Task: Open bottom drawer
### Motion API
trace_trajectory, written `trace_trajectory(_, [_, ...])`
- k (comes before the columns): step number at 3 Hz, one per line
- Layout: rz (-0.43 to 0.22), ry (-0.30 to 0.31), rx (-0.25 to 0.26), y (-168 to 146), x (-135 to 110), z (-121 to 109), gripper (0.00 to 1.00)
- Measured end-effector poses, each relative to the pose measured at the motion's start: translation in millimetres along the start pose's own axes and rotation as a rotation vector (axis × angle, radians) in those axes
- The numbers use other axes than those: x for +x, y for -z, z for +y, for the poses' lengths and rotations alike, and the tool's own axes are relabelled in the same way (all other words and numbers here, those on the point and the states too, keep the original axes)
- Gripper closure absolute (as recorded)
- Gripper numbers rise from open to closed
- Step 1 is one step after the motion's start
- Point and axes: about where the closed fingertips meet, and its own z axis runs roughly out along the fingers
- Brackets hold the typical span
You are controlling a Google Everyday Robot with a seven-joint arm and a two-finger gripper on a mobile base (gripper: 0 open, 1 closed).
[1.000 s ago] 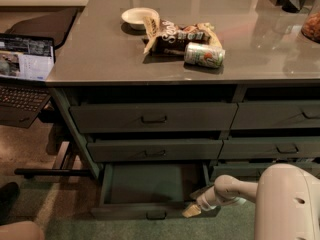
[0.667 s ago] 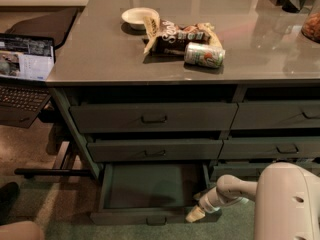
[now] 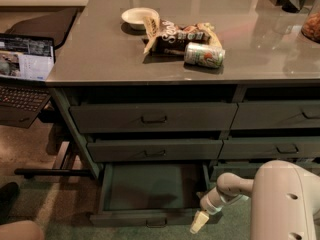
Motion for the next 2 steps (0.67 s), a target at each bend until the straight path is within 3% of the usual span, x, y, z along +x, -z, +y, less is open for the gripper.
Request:
trace_trajectory(1, [0.000,0.000,0.000,0,0,0,0.00])
trace_trajectory(2, [0.050,0.058,-0.057,-16,-6,13,0.00])
